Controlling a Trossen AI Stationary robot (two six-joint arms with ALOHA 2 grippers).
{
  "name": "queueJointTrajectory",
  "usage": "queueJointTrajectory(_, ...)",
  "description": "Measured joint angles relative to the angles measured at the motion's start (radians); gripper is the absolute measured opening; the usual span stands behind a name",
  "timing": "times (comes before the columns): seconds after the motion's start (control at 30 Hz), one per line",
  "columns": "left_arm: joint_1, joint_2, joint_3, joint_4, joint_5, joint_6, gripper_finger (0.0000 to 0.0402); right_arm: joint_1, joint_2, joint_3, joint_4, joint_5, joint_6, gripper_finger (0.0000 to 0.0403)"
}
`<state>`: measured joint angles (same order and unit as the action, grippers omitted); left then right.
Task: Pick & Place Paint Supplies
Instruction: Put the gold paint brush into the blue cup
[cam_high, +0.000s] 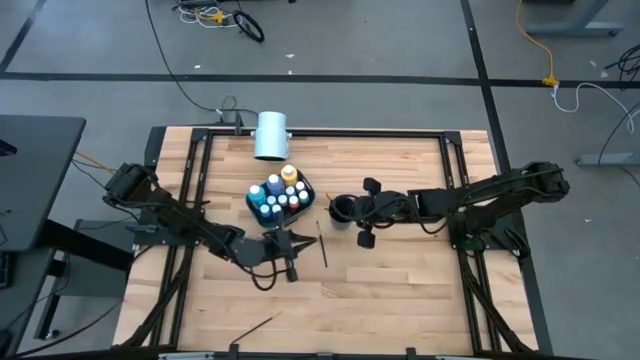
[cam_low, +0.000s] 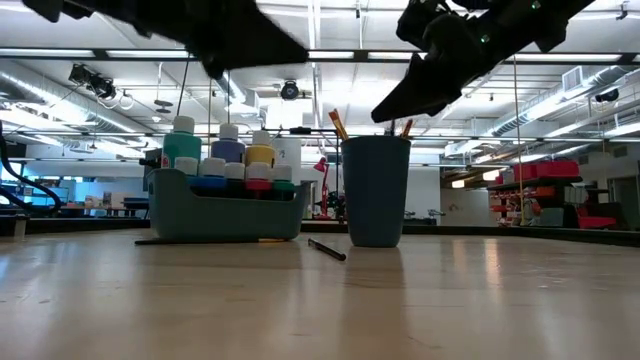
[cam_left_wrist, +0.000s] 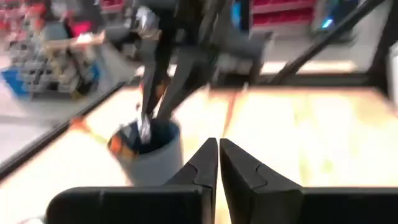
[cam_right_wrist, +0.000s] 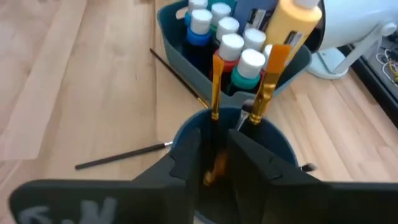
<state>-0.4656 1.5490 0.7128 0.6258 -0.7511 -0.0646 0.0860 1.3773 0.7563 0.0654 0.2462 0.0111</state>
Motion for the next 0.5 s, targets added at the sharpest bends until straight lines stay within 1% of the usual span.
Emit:
queueJointTrajectory(0.07, -0.004, 0.0, 0.0, -0.069, -0.018, -0.05, 0.0033, 0.0, 0.0, 0.0, 0.009, 0.0, -0.01, 0.0092)
queueJointTrajectory(0.17, -0.009, 0.0, 0.0, -0.106, 0.0, -0.107, 0.0045, 0.0, 0.0, 0.0, 0.033, 0.0, -0.026, 0.0107)
queueJointTrajectory(0.37, -0.013, 0.0, 0.0, -0.12, 0.156, -0.15, 0.0072, 0.001, 0.0, 0.0, 0.154, 0.0, -0.073, 0.0128)
queueJointTrajectory(0.5, -0.014, 0.0, 0.0, -0.121, 0.261, -0.234, 0.0091, 0.016, 0.0, 0.0, 0.23, -0.003, -0.071, 0.0137)
